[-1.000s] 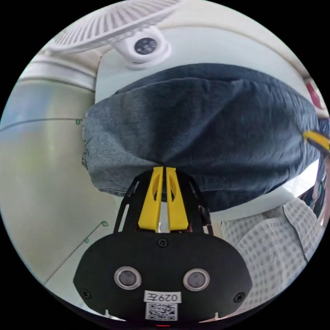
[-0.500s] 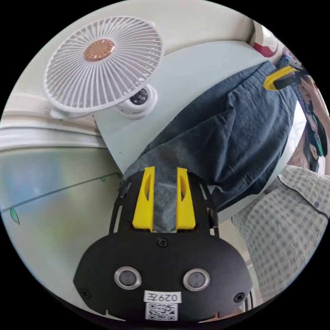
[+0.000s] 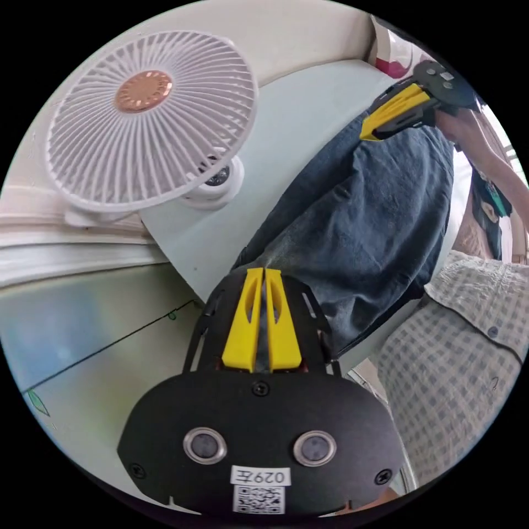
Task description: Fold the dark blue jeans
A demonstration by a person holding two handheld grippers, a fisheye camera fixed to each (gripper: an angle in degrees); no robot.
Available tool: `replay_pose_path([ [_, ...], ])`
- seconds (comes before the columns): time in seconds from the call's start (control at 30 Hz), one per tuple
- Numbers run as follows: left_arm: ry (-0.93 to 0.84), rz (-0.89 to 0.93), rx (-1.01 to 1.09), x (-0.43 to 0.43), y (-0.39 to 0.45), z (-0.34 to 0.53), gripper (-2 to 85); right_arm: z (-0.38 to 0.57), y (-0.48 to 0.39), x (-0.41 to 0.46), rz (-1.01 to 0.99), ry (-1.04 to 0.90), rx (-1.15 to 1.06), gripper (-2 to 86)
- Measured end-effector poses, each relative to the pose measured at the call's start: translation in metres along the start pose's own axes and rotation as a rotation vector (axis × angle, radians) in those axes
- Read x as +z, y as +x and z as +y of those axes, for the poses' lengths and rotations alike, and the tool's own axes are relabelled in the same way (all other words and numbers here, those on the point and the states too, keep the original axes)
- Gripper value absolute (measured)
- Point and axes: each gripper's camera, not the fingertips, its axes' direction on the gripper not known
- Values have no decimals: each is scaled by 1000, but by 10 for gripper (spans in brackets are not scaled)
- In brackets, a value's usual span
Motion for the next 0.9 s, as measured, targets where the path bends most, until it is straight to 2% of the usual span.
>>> replay_pose_path([
  [0.07,47,56,-84,-1,-16,6,-9,-16,-1,5,-71,-34,-46,0],
  [0.13,21,135,-157,10,-32,6,-10,-31,-7,20,-140,-94,-110,6],
  [0.27,-60,245,-199,39,-51,0,-10,-51,-24,62,-91,-267,-150,43],
  [0.37,-67,253,-188,42,-54,1,-10,-53,-35,68,23,-246,-163,18],
  [0.53,3,228,-182,25,-56,15,-10,-60,-38,60,39,-190,-159,-2],
  [0.6,85,140,-210,5,-55,27,-10,-55,-33,37,117,-65,-119,-5],
  [0.7,91,25,-239,2,-55,33,-10,-54,-19,29,112,21,-75,-5],
  [0.83,10,169,-235,23,-60,29,-10,-72,7,80,19,-160,-56,-5],
  [0.9,58,249,-251,19,-60,33,-10,-74,26,51,-72,-53,-25,-4],
])
